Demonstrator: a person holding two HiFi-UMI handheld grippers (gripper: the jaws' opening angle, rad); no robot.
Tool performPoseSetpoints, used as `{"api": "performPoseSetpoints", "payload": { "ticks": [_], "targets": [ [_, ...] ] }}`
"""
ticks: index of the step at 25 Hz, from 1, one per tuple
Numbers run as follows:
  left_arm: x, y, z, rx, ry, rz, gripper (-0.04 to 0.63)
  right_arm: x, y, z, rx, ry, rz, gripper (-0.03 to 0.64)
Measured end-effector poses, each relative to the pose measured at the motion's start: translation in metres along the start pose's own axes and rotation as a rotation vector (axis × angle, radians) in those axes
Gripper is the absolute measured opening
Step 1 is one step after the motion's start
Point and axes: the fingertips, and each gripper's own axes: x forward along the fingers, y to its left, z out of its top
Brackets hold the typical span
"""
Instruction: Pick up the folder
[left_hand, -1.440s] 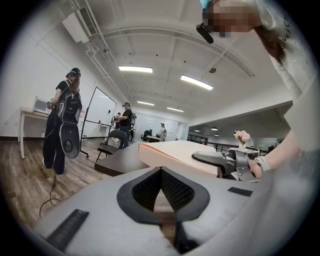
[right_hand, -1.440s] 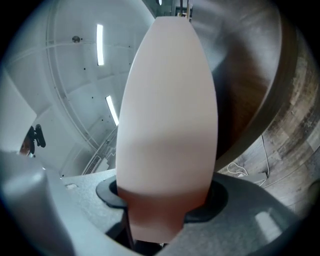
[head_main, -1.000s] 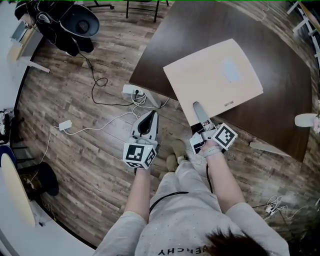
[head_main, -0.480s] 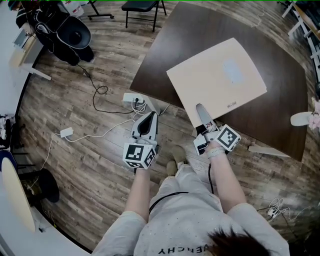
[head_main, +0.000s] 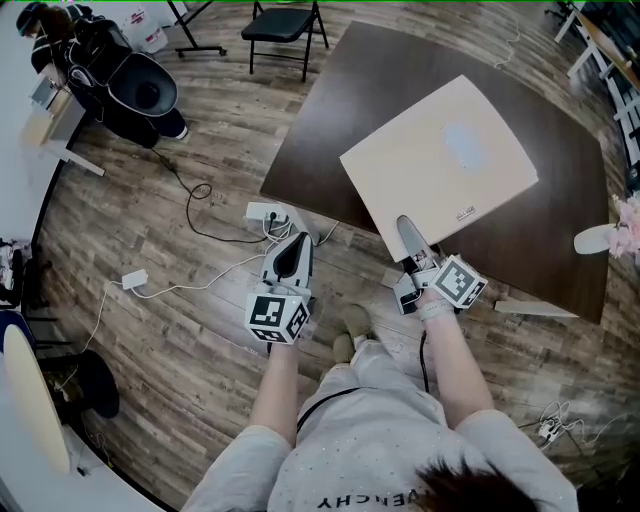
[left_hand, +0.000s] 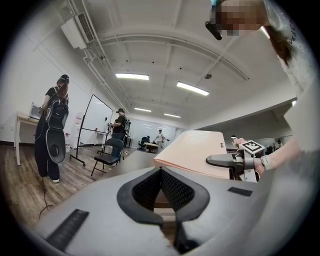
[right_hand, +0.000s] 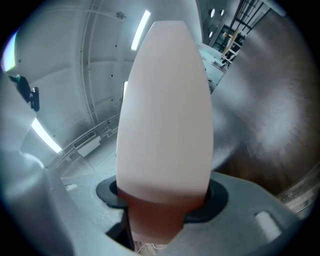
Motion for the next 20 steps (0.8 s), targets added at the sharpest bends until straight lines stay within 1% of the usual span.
{"api": "performPoseSetpoints", "payload": {
  "ticks": [3,6,11,17,20],
  "targets": [
    [0.001,-0.004,0.003,0.002,-0.004,0.001,-0.002,-0.008,-0.006,0.006,-0.024,-0.002,-0.027,0.264],
    [0.002,-0.006,0.009,0.005,-0.011,-0.001,-0.002,-0.012,-0.003,0.014,-0.048,-0.015,-0.025,0.262],
    [0.004,-0.010,0.019,0.012,-0.022,0.000,-0.002,-0.021,-0.006,0.026,-0.079,-0.029,-0.050,0.262],
    [-0.003,-0.006,0.028,0.012,-0.027,0.001,-0.002,-0.027,0.000,0.034,-0.164,-0.046,-0.075,0.262],
    [-0.004,-0.005,0.032,0.012,-0.030,-0.002,-0.002,-0.025,0.007,0.033,-0.164,-0.039,-0.067,0.262]
  ]
}}
